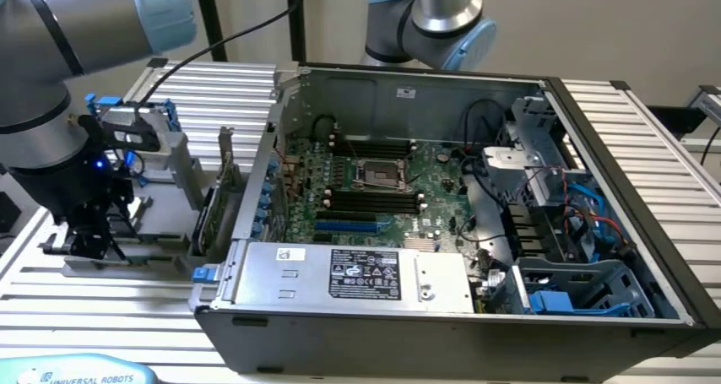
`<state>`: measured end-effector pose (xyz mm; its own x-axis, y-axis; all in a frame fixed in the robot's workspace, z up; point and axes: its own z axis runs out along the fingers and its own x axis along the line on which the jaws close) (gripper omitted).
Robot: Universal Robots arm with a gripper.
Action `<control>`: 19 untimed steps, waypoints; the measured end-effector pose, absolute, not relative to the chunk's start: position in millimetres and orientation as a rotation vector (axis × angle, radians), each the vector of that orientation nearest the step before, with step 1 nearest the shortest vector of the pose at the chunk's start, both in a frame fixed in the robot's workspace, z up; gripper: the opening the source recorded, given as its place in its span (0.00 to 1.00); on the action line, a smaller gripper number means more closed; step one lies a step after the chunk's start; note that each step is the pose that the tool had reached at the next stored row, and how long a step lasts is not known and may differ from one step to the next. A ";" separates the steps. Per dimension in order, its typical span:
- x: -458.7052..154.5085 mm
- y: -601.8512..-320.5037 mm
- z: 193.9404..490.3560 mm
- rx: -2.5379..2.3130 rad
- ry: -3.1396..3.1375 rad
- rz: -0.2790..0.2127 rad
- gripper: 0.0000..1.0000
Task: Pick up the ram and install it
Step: 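Pick up the ram and move it above insertion slot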
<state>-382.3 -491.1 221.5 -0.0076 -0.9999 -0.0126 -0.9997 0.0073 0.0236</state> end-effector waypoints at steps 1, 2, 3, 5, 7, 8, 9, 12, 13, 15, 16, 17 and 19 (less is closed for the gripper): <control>-382.3 -491.3 219.7 2.208 -2.224 -0.040 0.42; -382.3 -491.6 217.9 2.208 -2.224 -0.040 0.42; -382.3 -491.8 216.1 2.207 -2.224 -0.040 0.42; -382.3 -492.2 212.6 2.207 -2.224 -0.040 0.42; -382.3 -492.5 209.9 2.207 -2.224 -0.040 0.42; -382.3 -492.6 208.8 2.208 -2.224 -0.040 0.42; -382.3 -492.8 207.7 2.207 -2.224 -0.040 0.42; -382.3 -493.1 204.3 2.207 -2.224 -0.040 0.42; -382.3 -493.1 203.2 2.207 -2.224 -0.040 0.42; -382.3 -493.1 200.8 2.208 -2.224 -0.040 0.42; -382.3 -493.1 199.7 2.208 -2.224 -0.040 0.42; -382.3 -493.2 198.8 2.208 -2.224 -0.040 0.42; -382.4 -493.2 197.4 2.207 -2.224 -0.040 0.42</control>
<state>-382.4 -493.2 197.4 -0.0076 -0.9999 -0.0125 -0.9997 0.0073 0.0237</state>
